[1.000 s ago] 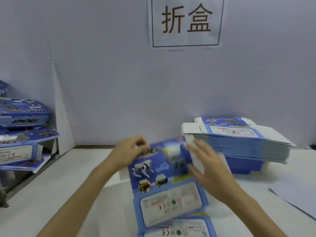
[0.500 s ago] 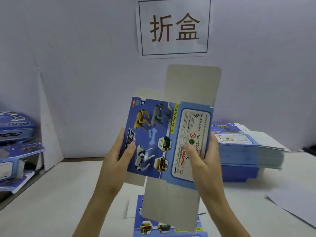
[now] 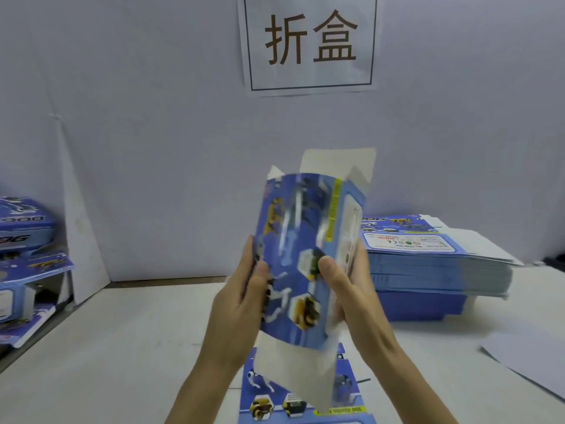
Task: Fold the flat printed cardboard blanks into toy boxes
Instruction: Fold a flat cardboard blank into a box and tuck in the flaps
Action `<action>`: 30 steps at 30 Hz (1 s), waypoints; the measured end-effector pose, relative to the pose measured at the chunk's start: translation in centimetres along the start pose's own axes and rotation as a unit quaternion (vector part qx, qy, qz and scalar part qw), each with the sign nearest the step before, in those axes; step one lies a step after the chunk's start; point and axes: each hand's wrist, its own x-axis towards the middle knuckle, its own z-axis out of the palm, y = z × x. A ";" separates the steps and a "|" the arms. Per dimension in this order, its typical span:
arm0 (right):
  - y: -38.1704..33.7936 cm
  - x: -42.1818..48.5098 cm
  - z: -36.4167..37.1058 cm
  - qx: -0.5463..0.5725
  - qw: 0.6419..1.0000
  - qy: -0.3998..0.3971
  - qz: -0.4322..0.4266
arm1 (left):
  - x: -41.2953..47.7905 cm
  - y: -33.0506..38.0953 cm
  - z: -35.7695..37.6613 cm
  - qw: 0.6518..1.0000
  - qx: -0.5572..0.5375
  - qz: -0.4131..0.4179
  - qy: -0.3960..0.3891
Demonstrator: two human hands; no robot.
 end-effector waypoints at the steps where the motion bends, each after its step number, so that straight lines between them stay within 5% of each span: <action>1: -0.1 -0.2 0.3 0.027 0.998 -0.042 0.032 | -0.3 -0.1 0.8 1.000 0.020 0.005 -0.018; 4: -0.6 -0.4 0.4 0.012 0.993 -0.109 0.051 | -1.1 -0.9 2.2 0.992 0.101 0.025 -0.073; 6: -1.0 0.0 -0.6 -0.003 0.997 -0.073 0.023 | -0.9 -0.7 1.4 0.986 0.152 0.035 -0.065; 11: -1.6 0.4 -3.1 0.065 0.992 -0.091 0.059 | 0.4 0.8 -3.0 0.995 -0.075 -0.066 0.020; 13: -1.0 0.5 -3.2 0.025 0.994 -0.081 0.066 | 0.5 0.9 -3.4 0.994 -0.053 -0.092 0.004; 18: -0.7 0.6 -2.8 -0.026 0.999 -0.016 0.014 | 0.3 -0.2 -2.2 0.989 0.003 -0.063 0.134; 23: -1.4 0.4 -2.6 -0.024 0.999 0.020 0.006 | 0.5 0.7 -3.1 0.993 -0.070 -0.085 0.049; 30: -1.3 0.4 -2.6 -0.037 0.996 0.082 -0.013 | 0.2 1.0 -2.2 0.992 -0.072 -0.057 0.082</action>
